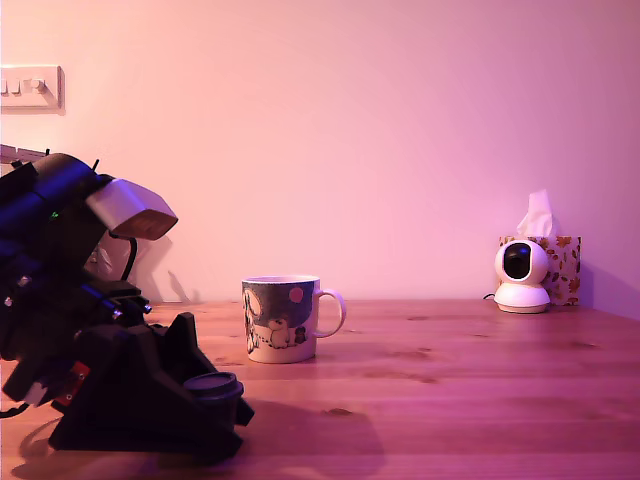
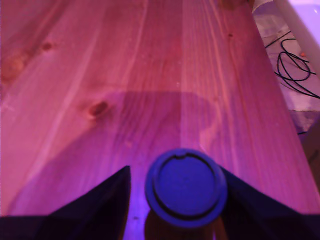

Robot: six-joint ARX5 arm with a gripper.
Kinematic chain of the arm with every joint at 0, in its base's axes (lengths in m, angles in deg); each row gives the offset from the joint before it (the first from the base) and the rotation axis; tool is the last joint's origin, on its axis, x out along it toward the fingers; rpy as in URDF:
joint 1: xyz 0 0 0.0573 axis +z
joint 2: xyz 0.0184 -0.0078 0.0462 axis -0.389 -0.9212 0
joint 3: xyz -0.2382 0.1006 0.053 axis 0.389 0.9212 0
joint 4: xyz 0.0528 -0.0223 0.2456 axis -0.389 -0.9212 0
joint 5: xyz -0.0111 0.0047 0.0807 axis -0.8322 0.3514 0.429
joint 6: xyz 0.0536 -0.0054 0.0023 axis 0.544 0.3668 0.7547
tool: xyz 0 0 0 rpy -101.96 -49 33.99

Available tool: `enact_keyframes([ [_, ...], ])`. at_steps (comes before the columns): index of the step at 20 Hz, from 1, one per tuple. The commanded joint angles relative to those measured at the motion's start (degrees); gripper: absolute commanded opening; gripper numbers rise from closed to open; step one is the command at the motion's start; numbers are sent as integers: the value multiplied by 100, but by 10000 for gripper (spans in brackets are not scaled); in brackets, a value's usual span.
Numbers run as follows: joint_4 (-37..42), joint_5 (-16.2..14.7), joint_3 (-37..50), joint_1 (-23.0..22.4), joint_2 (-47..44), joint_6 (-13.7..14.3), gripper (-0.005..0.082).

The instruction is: Pick up the coffee capsules on the table and drop them inside the coffee cup

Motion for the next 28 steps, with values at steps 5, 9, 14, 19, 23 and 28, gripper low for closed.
enact_keyframes([
  [5, -48, -22, 17, -37, -98, -33, 440],
  [9, -140, -22, 17, -37, -98, -33, 417],
  [14, -186, -24, 17, -35, -98, -31, 250],
  [19, -162, -26, 17, -37, -94, -31, 196],
  [23, -168, -33, -26, -37, -81, -33, 196],
  [28, -188, -70, -142, -35, 42, -35, 195],
])
